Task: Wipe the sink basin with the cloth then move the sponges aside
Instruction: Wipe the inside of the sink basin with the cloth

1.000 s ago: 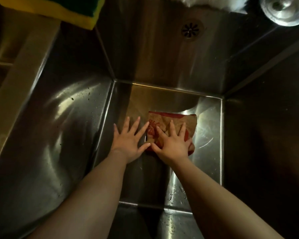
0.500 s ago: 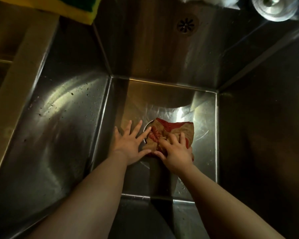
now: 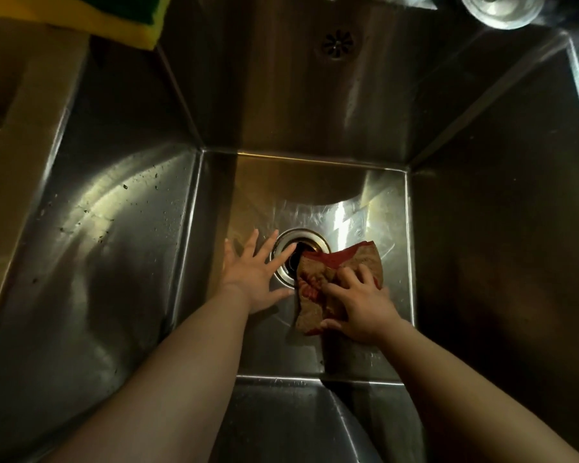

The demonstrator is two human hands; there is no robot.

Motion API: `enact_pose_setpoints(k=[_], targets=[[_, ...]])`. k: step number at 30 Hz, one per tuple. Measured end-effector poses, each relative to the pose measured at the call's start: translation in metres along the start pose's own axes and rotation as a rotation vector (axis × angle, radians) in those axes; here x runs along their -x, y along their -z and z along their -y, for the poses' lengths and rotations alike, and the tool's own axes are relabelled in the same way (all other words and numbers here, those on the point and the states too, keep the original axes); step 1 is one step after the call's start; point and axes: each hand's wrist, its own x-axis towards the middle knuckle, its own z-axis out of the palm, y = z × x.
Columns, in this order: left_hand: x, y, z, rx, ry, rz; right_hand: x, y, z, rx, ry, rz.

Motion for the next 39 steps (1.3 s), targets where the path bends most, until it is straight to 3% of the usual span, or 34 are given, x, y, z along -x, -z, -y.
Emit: enact_pose_setpoints(k=[11, 21, 28, 39], targets=[[-0.007, 0.003, -0.024, 0.019, -0.06, -0.006, 0.012, -0.011, -0.008, 0.016, 0.018, 0.063], [-0.013, -0.001, -0.025, 0.004, -0.051, -0.015, 0.015, -0.014, -0.021, -0.279, -0.415, -0.14], [-0.021, 0.004, -0.039, 0.025, -0.08, -0.049, -0.005, 0.002, -0.023, -0.362, -0.431, -0.135], [-0.026, 0.008, -0.043, -0.009, -0.091, -0.044, -0.006, 0.008, -0.021, -0.253, -0.368, -0.174]])
